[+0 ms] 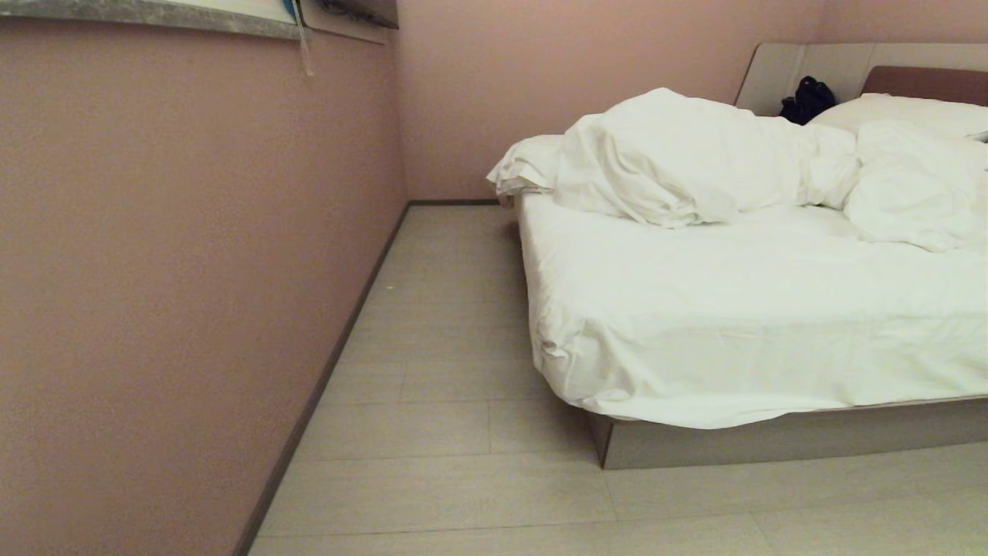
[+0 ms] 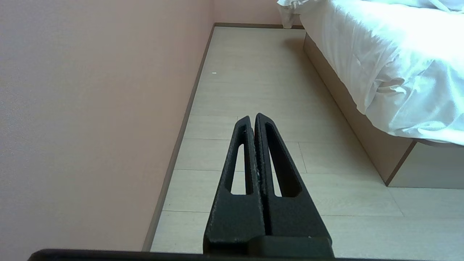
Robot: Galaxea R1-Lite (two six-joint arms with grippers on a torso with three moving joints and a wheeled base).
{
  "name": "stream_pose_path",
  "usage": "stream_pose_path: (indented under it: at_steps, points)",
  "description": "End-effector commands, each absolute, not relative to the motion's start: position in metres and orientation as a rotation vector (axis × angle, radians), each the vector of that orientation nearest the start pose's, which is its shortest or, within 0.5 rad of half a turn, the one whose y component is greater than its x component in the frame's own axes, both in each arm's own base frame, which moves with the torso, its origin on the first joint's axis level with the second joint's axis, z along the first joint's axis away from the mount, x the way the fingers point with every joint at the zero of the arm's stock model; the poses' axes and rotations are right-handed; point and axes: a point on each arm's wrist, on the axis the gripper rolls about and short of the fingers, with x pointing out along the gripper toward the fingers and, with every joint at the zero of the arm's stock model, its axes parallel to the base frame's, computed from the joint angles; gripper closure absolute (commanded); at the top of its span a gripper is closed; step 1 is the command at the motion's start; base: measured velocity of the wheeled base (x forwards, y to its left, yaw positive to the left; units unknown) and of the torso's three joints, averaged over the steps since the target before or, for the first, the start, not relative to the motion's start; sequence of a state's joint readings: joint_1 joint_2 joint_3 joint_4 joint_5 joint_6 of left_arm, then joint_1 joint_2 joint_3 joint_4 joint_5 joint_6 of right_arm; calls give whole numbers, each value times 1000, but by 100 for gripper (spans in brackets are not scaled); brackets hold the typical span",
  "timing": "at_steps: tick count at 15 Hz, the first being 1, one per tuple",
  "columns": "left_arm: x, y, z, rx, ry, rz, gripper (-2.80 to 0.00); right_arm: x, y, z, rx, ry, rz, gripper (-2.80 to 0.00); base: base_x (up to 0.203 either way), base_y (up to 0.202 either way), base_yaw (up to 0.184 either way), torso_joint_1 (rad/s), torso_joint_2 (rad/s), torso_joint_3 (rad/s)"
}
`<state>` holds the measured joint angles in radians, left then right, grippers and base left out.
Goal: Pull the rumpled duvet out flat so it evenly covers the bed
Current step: Hold the folded corner of the quilt
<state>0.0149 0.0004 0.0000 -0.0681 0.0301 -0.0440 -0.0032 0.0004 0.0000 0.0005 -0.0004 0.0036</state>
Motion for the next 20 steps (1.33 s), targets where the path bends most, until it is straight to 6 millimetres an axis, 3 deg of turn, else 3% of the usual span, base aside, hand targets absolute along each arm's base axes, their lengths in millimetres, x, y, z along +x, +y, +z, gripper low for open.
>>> stream_pose_path:
  at_steps: [1,20]
  points:
    - [-23,0,83,-45,-70,44,0,-23,0,75,3,0,-3,0,0,0,0,0,0,0]
    - [-23,0,83,-67,-72,47,0,-23,0,75,3,0,-3,0,0,0,0,0,0,0]
